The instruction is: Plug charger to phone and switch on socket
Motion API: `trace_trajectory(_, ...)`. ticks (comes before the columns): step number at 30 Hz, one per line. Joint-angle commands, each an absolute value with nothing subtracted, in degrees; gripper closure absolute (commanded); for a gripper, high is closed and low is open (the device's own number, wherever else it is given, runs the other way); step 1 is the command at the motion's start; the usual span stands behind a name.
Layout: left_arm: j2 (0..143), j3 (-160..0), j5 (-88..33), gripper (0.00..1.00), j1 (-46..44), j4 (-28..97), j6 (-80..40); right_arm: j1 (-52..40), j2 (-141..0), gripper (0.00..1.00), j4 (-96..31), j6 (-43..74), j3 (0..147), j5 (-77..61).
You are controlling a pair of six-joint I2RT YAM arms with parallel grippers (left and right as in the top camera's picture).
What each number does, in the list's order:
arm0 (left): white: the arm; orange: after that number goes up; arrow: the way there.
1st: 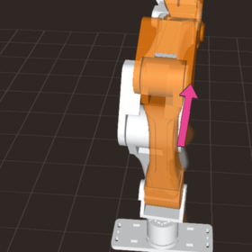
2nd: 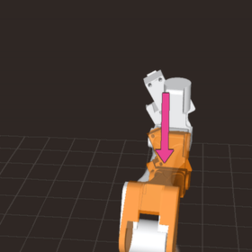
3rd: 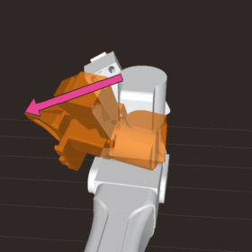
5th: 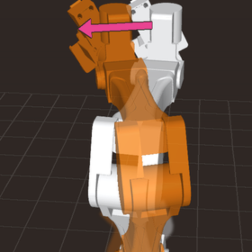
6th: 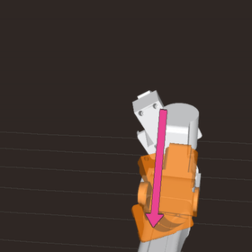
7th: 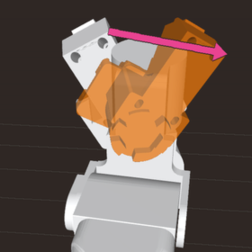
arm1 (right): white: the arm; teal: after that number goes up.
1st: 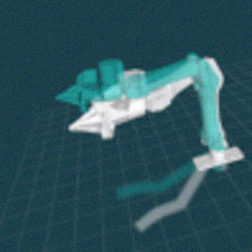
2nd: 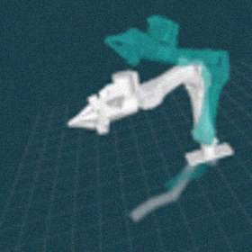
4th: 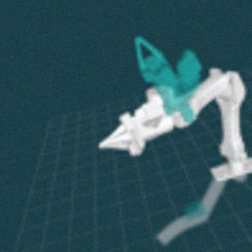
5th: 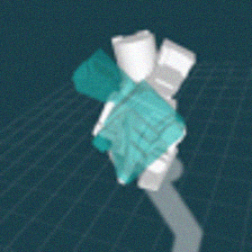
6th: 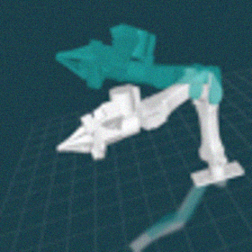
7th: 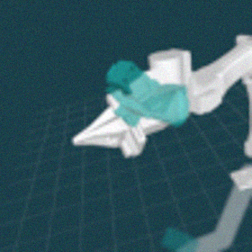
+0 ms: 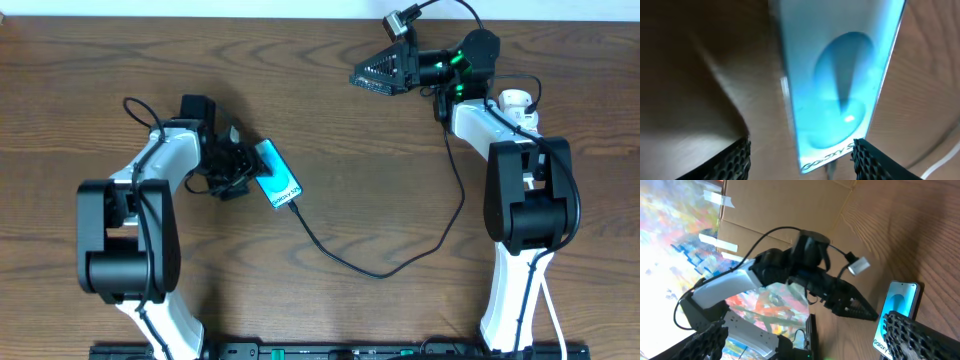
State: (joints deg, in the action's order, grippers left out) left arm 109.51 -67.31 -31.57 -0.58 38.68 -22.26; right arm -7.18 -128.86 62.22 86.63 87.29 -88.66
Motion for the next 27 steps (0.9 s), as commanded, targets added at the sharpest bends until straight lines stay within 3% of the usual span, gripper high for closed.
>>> trace_trajectory(1,101.78,-67.81,-23.77,0.29,-0.30,40.64,-21.71,-6.44,-128.66,0.01,62.48,85.67,88.14,-89.52)
trace_trajectory(10,85.80,-67.83,-22.63,0.07,-0.30,42.46,-22.04,-4.97,-128.66,0.01,62.41,89.27,88.14,-89.52)
trace_trajectory(19,76.60,-67.83,-23.35,0.06,-0.30,43.09,-25.21,-4.32,-128.64,0.01,61.17,93.08,88.14,-78.78)
trace_trajectory(27,76.07,-67.83,-23.49,0.06,-0.30,43.48,-25.19,-4.29,-128.64,0.02,37.12,73.21,88.16,-73.08)
